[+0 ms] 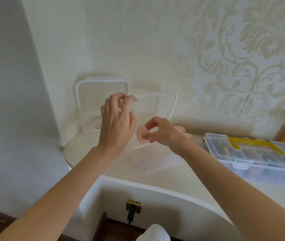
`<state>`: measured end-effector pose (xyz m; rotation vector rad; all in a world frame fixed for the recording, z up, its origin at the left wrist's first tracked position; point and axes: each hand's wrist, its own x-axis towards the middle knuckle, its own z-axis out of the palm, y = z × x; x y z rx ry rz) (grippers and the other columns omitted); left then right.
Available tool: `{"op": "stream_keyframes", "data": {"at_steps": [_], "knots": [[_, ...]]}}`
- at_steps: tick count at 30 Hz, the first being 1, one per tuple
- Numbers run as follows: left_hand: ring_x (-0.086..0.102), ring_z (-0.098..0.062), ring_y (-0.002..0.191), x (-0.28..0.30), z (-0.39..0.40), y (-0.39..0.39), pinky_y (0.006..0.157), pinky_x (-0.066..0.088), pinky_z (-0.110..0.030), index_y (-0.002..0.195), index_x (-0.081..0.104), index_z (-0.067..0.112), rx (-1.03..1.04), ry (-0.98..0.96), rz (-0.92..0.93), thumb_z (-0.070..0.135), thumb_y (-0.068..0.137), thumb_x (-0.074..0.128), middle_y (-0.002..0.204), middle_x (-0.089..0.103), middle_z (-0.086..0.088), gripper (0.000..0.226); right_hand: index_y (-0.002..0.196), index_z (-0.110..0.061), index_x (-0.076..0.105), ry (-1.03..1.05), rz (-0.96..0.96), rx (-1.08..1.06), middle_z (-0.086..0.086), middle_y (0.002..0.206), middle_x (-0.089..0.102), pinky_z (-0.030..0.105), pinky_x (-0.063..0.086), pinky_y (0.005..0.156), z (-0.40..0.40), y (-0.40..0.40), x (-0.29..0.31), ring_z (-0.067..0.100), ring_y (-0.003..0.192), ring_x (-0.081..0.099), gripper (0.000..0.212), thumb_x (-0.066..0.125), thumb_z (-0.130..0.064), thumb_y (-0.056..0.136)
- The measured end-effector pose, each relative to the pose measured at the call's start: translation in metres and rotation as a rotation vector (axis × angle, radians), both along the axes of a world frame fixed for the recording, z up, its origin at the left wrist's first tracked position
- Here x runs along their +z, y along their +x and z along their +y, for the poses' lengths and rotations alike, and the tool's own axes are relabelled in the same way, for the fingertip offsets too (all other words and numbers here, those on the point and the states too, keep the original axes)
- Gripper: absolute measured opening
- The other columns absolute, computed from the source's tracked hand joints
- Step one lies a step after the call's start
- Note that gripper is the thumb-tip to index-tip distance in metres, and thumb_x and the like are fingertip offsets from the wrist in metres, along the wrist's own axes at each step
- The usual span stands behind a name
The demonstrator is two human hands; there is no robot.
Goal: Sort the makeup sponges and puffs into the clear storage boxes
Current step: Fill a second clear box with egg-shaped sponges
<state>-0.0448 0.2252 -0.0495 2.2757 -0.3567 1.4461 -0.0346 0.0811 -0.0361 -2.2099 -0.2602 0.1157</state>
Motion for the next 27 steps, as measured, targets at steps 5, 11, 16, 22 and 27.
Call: {"op": "stream_keyframes", "data": {"at_steps": [5,11,16,22,27], "knots": [[0.048,-0.018,0.073,0.01,0.005,-0.009,0.042,0.039,-0.024,0.096,0.067,0.01,-0.051,0.245,0.038,-0.003,0.071,0.054,0.096,0.034,0.001,0.031,0.113,-0.003,0.053,-0.021,0.034,0.012,0.009,0.118,0.063,-0.003,0.031,0.035,-0.002,-0.001,-0.001,-0.009,0.037,0.053,0.032,0.065,-0.008,0.085],[0.058,-0.033,0.086,0.001,0.009,0.006,0.061,0.051,-0.034,0.114,0.061,0.003,0.029,0.321,0.262,-0.002,0.069,0.063,0.097,0.059,-0.014,0.046,0.101,-0.008,0.052,0.008,0.084,0.028,0.006,0.099,0.057,0.0,0.038,0.039,0.004,-0.004,0.0,0.007,0.055,0.06,0.026,0.067,-0.001,0.081],[0.042,-0.011,0.128,-0.007,0.015,0.014,0.114,0.004,-0.029,0.109,0.065,0.019,-0.204,0.391,0.684,0.024,0.088,0.049,0.12,0.059,0.004,0.027,0.094,-0.008,0.049,-0.054,0.102,0.06,0.0,0.081,0.051,0.009,0.054,0.061,0.007,-0.005,-0.008,0.01,0.064,0.055,0.028,0.068,0.004,0.076],[0.04,-0.005,0.126,0.005,0.012,0.014,0.115,-0.004,-0.029,0.104,0.066,0.026,-0.227,0.49,0.854,0.052,0.07,0.052,0.125,0.054,0.009,0.045,0.089,-0.009,0.058,-0.305,0.01,0.076,0.015,0.095,0.071,0.014,0.041,0.06,0.015,-0.002,-0.008,0.016,0.072,0.059,0.016,0.069,-0.01,0.078],[0.039,-0.02,0.123,0.014,0.002,0.019,0.108,0.016,-0.031,0.108,0.065,0.021,-0.069,0.614,0.889,0.037,0.078,0.066,0.123,0.053,0.005,0.033,0.103,0.002,0.065,-0.236,0.08,0.15,0.016,0.087,0.069,0.027,0.057,0.083,-0.007,0.007,0.023,0.028,0.077,0.067,0.023,0.056,0.008,0.083]]}}
